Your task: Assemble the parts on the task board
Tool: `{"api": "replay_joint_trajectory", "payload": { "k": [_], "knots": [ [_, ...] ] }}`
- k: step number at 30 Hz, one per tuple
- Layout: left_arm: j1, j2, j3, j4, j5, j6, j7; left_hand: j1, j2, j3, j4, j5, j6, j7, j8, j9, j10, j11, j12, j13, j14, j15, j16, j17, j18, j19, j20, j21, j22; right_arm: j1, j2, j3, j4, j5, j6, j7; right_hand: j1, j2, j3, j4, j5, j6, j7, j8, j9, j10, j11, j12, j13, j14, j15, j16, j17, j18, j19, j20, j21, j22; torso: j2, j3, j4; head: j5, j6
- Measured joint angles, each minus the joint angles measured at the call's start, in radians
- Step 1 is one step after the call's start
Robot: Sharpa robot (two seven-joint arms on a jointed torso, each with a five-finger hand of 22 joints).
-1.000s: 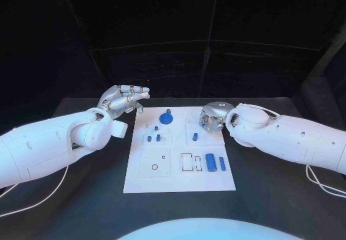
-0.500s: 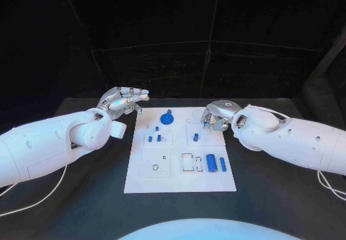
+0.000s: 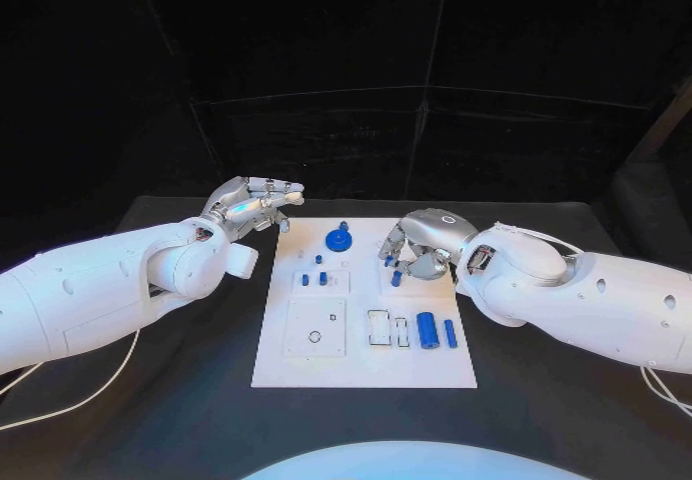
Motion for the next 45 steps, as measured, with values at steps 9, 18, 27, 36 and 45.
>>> {"api": "replay_joint_trajectory", "payload": {
  "k": [9, 18, 27, 36, 45],
  "knots": [
    [0.000, 0.012, 0.000, 0.000, 0.000, 0.001, 0.000, 0.000, 0.000, 0.000, 0.000, 0.000, 0.000, 0.000, 0.000, 0.000, 0.000, 0.000, 0.000, 0.000, 0.000, 0.000, 0.000, 0.000, 0.000, 0.000, 0.000, 0.000, -0.001, -0.005, 0.121, -0.004, -0.009, 0.010, 0.006, 0.012, 0.000, 0.000, 0.002, -0.003, 0.000, 0.000, 0.000, 0.000, 0.000, 0.000, 0.000, 0.000, 0.000, 0.000, 0.000, 0.000, 0.000, 0.000, 0.000, 0.000, 0.000, 0.000, 0.000, -0.0012, 0.0031, 0.045, -0.012],
    [0.000, 0.020, 0.000, 0.000, 0.000, 0.002, 0.001, -0.004, -0.004, 0.000, 0.000, 0.000, 0.000, 0.000, 0.000, 0.000, 0.000, 0.000, 0.004, 0.000, 0.000, 0.000, 0.000, -0.006, 0.000, 0.000, 0.000, 0.000, -0.001, -0.062, 0.203, -0.019, -0.073, 0.007, 0.037, 0.024, 0.000, 0.000, 0.002, -0.003, 0.000, -0.001, 0.000, 0.000, 0.000, 0.000, 0.000, 0.000, -0.001, 0.000, 0.000, 0.000, 0.000, 0.000, 0.000, 0.000, 0.000, 0.000, 0.001, -0.0007, 0.0037, 0.088, -0.026],
    [0.000, 0.025, 0.000, -0.001, 0.000, 0.003, 0.002, -0.004, -0.004, 0.000, 0.000, 0.000, 0.000, 0.000, 0.000, 0.000, 0.000, 0.000, 0.004, 0.000, 0.000, 0.000, 0.000, -0.005, 0.000, 0.000, 0.000, 0.000, -0.001, -0.078, 0.243, -0.021, -0.116, -0.002, 0.067, 0.028, 0.000, 0.000, 0.002, -0.003, -0.002, -0.001, -0.001, 0.000, -0.001, 0.000, 0.000, 0.000, -0.002, 0.000, 0.000, 0.000, 0.001, 0.000, 0.000, 0.000, 0.004, 0.001, 0.002, 0.0006, 0.0012, 0.105, -0.037],
    [0.000, 0.028, 0.000, -0.003, 0.000, 0.005, 0.002, -0.004, -0.004, 0.000, 0.000, 0.000, -0.004, 0.004, 0.000, 0.000, 0.000, 0.000, 0.004, 0.000, 0.000, 0.000, 0.000, -0.005, 0.000, 0.000, 0.000, 0.000, -0.001, -0.080, 0.250, -0.024, -0.128, -0.008, 0.098, 0.028, 0.000, 0.000, 0.002, -0.003, -0.002, -0.002, -0.001, -0.003, -0.001, 0.000, 0.000, 0.000, -0.003, 0.000, 0.000, 0.000, 0.001, 0.000, 0.000, 0.000, 0.004, 0.002, 0.002, 0.0006, 0.0001, 0.112, -0.044],
    [0.000, 0.029, 0.000, -0.004, 0.001, 0.007, 0.002, -0.004, -0.004, 0.000, 0.000, 0.000, -0.004, 0.004, 0.000, 0.000, 0.000, 0.000, 0.004, 0.000, 0.000, 0.000, 0.000, -0.005, 0.000, 0.000, 0.000, 0.000, -0.001, -0.082, 0.248, -0.024, -0.125, -0.013, 0.127, 0.027, 0.000, 0.000, 0.002, -0.002, -0.003, 0.000, 0.000, -0.003, -0.002, 0.000, 0.000, 0.000, -0.003, 0.000, 0.000, 0.000, 0.001, 0.000, 0.000, 0.000, 0.004, 0.002, 0.002, 0.0003, 0.0002, 0.114, -0.049]
  ]
}}
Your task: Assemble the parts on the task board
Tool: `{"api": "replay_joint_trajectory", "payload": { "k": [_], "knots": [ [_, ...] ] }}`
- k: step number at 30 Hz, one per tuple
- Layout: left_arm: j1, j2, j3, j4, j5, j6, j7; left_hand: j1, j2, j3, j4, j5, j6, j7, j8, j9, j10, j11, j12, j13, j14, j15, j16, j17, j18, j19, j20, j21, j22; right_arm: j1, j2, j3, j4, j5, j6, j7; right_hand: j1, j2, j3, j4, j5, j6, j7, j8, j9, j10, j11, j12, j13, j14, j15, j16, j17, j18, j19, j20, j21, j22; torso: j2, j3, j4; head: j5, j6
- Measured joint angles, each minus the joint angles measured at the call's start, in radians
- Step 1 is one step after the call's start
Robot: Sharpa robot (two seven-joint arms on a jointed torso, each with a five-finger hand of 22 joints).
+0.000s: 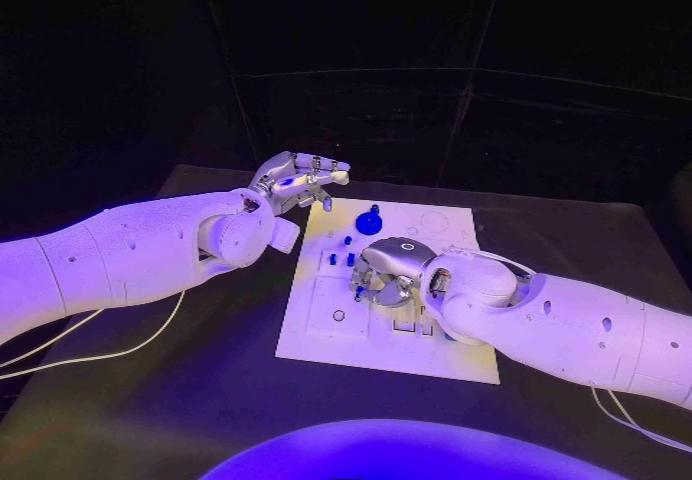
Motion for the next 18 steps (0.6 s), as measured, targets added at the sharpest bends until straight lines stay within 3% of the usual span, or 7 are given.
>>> {"api": "replay_joint_trajectory", "payload": {
  "k": [18],
  "knots": [
    [0.000, 0.002, 0.000, -0.002, 0.000, 0.002, -0.001, 0.000, 0.000, 0.000, 0.000, 0.000, 0.000, 0.000, 0.000, 0.000, 0.000, 0.000, 0.000, 0.001, 0.000, 0.000, 0.000, 0.000, 0.000, 0.000, 0.000, 0.000, 0.000, 0.000, 0.010, 0.000, -0.010, -0.006, 0.031, -0.003, 0.000, 0.000, 0.000, 0.000, -0.002, 0.000, 0.000, -0.004, 0.001, 0.000, 0.000, 0.000, 0.000, 0.000, 0.000, 0.000, 0.000, 0.000, 0.000, 0.000, 0.000, 0.000, 0.000, 0.0002, 0.0002, 0.004, -0.005]
  ]
}}
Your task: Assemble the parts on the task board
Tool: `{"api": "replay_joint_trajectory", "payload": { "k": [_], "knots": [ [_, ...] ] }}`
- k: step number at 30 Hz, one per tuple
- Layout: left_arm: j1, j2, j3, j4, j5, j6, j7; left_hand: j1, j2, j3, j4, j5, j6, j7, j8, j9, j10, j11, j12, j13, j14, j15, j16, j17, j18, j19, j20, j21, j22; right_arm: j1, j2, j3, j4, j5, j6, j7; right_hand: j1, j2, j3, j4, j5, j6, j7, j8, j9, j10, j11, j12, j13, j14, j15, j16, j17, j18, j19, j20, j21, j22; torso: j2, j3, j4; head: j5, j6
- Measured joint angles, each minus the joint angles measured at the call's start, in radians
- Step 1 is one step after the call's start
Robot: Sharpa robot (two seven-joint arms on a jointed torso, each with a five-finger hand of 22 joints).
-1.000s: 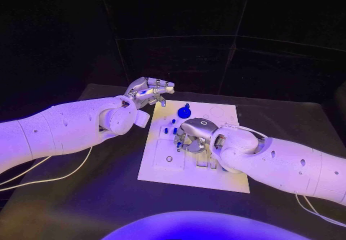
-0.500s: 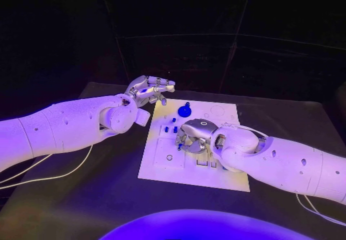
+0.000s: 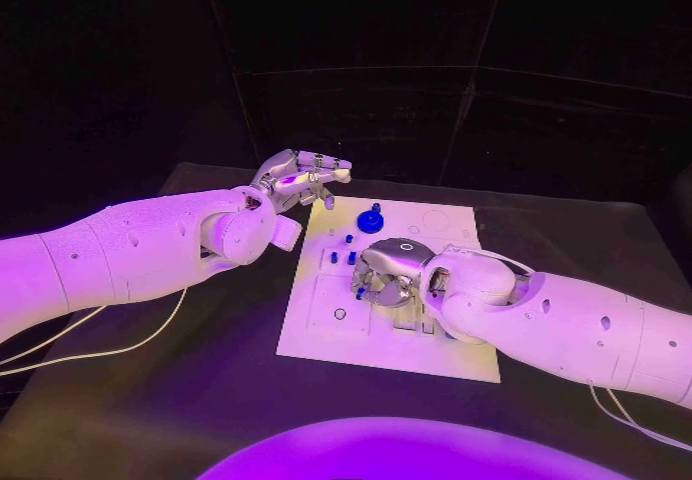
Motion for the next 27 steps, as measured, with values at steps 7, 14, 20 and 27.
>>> {"api": "replay_joint_trajectory", "payload": {
  "k": [7, 14, 20, 27],
  "knots": [
    [0.000, 0.001, 0.000, -0.001, 0.000, 0.000, 0.000, 0.000, 0.000, 0.000, 0.000, 0.000, 0.000, 0.000, 0.000, 0.000, 0.000, 0.000, 0.000, 0.000, 0.000, 0.000, 0.000, 0.000, 0.000, 0.000, 0.000, 0.000, 0.000, 0.000, 0.008, 0.000, -0.009, -0.012, 0.009, -0.006, 0.000, 0.000, 0.000, 0.000, 0.000, 0.000, 0.000, 0.003, 0.000, 0.000, 0.000, 0.000, 0.000, 0.000, 0.000, 0.000, 0.000, 0.000, 0.000, 0.000, 0.000, 0.000, 0.000, 0.0001, 0.0000, -0.001, 0.000],
    [0.000, 0.001, 0.000, -0.001, 0.000, 0.001, 0.000, 0.000, 0.000, 0.000, 0.000, 0.000, 0.000, 0.000, 0.000, 0.000, 0.000, 0.000, 0.000, 0.000, 0.000, 0.000, 0.000, 0.000, 0.000, 0.000, 0.000, 0.000, 0.000, 0.000, 0.013, 0.000, -0.012, -0.023, 0.014, -0.011, 0.000, 0.000, 0.000, 0.000, 0.000, -0.001, -0.001, 0.003, -0.001, 0.000, 0.000, 0.000, 0.000, 0.000, 0.000, 0.000, 0.000, 0.000, 0.000, 0.000, 0.000, 0.000, 0.000, 0.0001, 0.0000, -0.002, -0.002],
    [0.000, 0.001, 0.000, -0.002, 0.000, 0.002, 0.000, 0.000, 0.000, 0.000, 0.000, 0.000, 0.000, 0.000, 0.000, 0.000, 0.000, 0.000, 0.000, 0.000, 0.000, 0.000, 0.000, 0.000, 0.000, 0.000, 0.000, 0.000, 0.000, 0.001, 0.015, 0.001, -0.011, -0.029, 0.020, -0.014, 0.000, 0.000, 0.000, 0.000, 0.000, -0.001, -0.001, 0.003, -0.001, 0.000, 0.000, 0.000, 0.000, 0.000, 0.000, 0.000, -0.002, 0.000, 0.000, 0.000, 0.000, 0.000, 0.000, 0.0001, 0.0000, -0.002, -0.004],
    [0.000, 0.003, 0.000, -0.003, 0.000, 0.004, 0.000, 0.000, 0.000, 0.000, 0.000, 0.000, 0.000, 0.000, 0.000, 0.000, 0.000, 0.000, 0.000, 0.000, 0.000, 0.000, 0.000, -0.001, 0.000, 0.000, 0.000, 0.000, 0.000, 0.001, 0.020, 0.000, -0.014, -0.033, 0.038, -0.016, -0.013, -0.005, 0.000, 0.000, 0.000, -0.002, -0.002, 0.002, -0.002, 0.000, 0.000, -0.007, 0.000, 0.000, 0.000, 0.004, -0.006, 0.000, 0.000, 0.000, 0.000, 0.001, 0.000, 0.0001, 0.0000, -0.002, -0.005]
  ]
}}
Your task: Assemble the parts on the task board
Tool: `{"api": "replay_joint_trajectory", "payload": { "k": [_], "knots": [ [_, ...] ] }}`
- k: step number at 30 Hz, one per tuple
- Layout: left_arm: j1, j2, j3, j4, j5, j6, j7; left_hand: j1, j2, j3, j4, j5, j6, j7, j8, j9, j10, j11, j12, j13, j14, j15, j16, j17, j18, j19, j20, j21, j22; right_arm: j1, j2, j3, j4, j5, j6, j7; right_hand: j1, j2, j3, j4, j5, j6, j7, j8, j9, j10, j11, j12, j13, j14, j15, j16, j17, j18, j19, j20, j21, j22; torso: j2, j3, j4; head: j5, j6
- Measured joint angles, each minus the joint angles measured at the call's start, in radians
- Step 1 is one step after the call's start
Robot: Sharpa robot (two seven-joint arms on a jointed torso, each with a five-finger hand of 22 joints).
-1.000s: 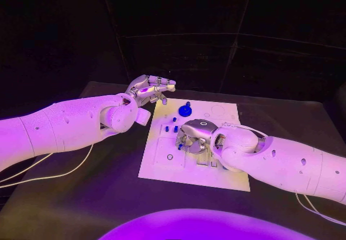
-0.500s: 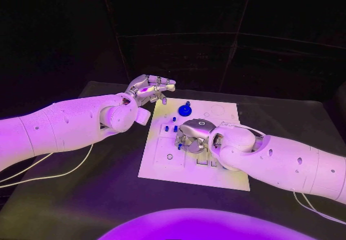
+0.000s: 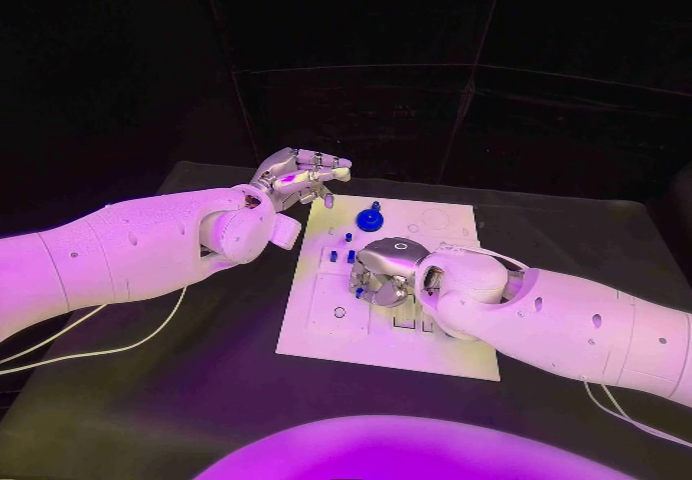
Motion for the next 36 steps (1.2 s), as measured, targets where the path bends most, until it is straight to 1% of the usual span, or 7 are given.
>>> {"api": "replay_joint_trajectory", "payload": {
  "k": [8, 15, 19, 23, 25, 32, 36],
  "knots": [
    [0.000, 0.000, 0.000, -0.002, 0.000, 0.003, 0.000, 0.000, 0.000, 0.000, 0.000, 0.000, 0.000, 0.000, 0.000, 0.000, 0.000, 0.000, 0.004, 0.000, 0.000, 0.000, 0.000, -0.001, 0.000, 0.000, 0.000, 0.000, -0.001, -0.001, 0.001, -0.001, -0.005, 0.001, 0.001, 0.000, -0.025, -0.012, -0.006, 0.007, 0.004, -0.053, 0.024, -0.029, -0.010, -0.061, 0.027, -0.035, -0.010, 0.000, 0.011, -0.004, -0.022, 0.000, -0.004, 0.004, -0.009, -0.026, -0.001, 0.0003, -0.0003, -0.002, 0.002],
    [0.000, 0.002, 0.000, -0.004, 0.000, 0.005, -0.001, 0.000, 0.000, 0.000, 0.000, 0.000, 0.000, 0.000, 0.000, 0.000, 0.000, 0.000, 0.004, 0.000, 0.000, 0.000, 0.000, -0.001, 0.000, 0.000, 0.000, 0.000, -0.001, -0.001, -0.001, -0.001, -0.007, 0.003, -0.005, 0.000, -0.039, -0.026, -0.018, 0.009, 0.004, -0.069, 0.030, -0.029, -0.010, -0.121, 0.041, -0.054, -0.011, -0.006, 0.017, -0.009, -0.033, 0.000, -0.018, 0.018, -0.034, -0.059, -0.001, 0.0001, -0.0003, -0.004, 0.003],
    [0.000, 0.002, 0.000, -0.006, 0.000, 0.007, -0.001, 0.000, 0.000, 0.000, 0.000, 0.000, 0.000, 0.000, 0.000, 0.000, 0.000, 0.000, 0.004, 0.000, 0.000, 0.000, 0.000, -0.001, 0.000, 0.000, 0.000, 0.000, -0.001, -0.001, -0.003, -0.001, -0.006, 0.007, -0.017, 0.000, -0.052, -0.039, -0.042, 0.011, -0.005, -0.102, 0.034, -0.029, -0.010, -0.173, 0.050, -0.061, -0.009, -0.023, 0.034, -0.035, -0.073, 0.000, -0.040, 0.026, -0.064, -0.104, -0.001, 0.0001, -0.0003, -0.004, 0.003],
    [0.000, 0.002, 0.000, -0.007, 0.000, 0.008, -0.001, -0.001, 0.001, 0.000, 0.000, 0.000, 0.000, 0.000, 0.000, 0.000, 0.000, 0.000, 0.004, 0.000, 0.000, 0.000, 0.000, -0.001, 0.000, 0.000, 0.000, 0.000, -0.001, -0.001, -0.014, -0.001, 0.004, 0.012, -0.036, 0.002, -0.064, -0.051, -0.076, 0.014, -0.005, -0.140, 0.035, -0.033, -0.011, -0.212, 0.053, -0.050, -0.004, -0.032, 0.036, -0.039, -0.088, 0.002, -0.052, 0.030, -0.080, -0.131, 0.000, 0.0003, -0.0003, -0.004, 0.003],
    [0.000, 0.002, 0.000, -0.008, 0.000, 0.008, -0.002, -0.007, 0.001, 0.000, 0.000, 0.000, 0.000, 0.000, 0.000, 0.000, 0.000, 0.000, 0.004, 0.000, 0.000, 0.000, 0.000, -0.002, 0.000, 0.000, 0.000, 0.000, -0.001, -0.001, -0.025, -0.001, 0.015, 0.015, -0.048, 0.003, -0.066, -0.053, -0.088, 0.019, -0.005, -0.144, 0.035, -0.033, -0.011, -0.215, 0.054, -0.038, -0.002, -0.032, 0.036, -0.039, -0.088, 0.016, -0.052, 0.030, -0.081, -0.132, 0.000, 0.0003, -0.0003, -0.004, 0.004],
    [0.000, 0.001, 0.000, -0.009, 0.000, 0.010, -0.003, -0.008, 0.000, 0.000, 0.000, 0.000, 0.000, 0.000, 0.000, 0.000, 0.000, 0.000, 0.004, 0.000, 0.000, 0.000, 0.000, -0.002, 0.000, 0.000, 0.000, 0.000, -0.001, 0.000, -0.120, -0.001, 0.092, 0.037, -0.096, 0.008, -0.066, -0.053, -0.119, 0.025, 0.010, -0.144, 0.035, -0.028, -0.008, -0.217, 0.055, 0.008, 0.005, -0.032, 0.036, -0.011, -0.060, 0.016, -0.052, 0.030, -0.069, -0.108, 0.000, 0.0005, -0.0003, -0.007, 0.007],
    [0.000, 0.001, 0.000, -0.008, 0.000, 0.011, -0.005, -0.008, 0.000, 0.000, 0.000, 0.000, 0.000, 0.000, 0.000, 0.000, -0.004, 0.004, 0.004, 0.000, 0.000, 0.000, 0.000, -0.002, 0.000, 0.000, 0.000, -0.004, -0.001, 0.021, -0.189, 0.000, 0.132, 0.068, -0.119, 0.008, -0.066, -0.053, -0.125, 0.027, 0.016, -0.144, 0.035, -0.026, -0.008, -0.216, 0.055, 0.018, 0.006, -0.029, 0.032, -0.009, -0.054, 0.016, -0.052, 0.030, -0.064, -0.101, 0.000, 0.0002, -0.0003, -0.013, 0.012]
  ]
}}
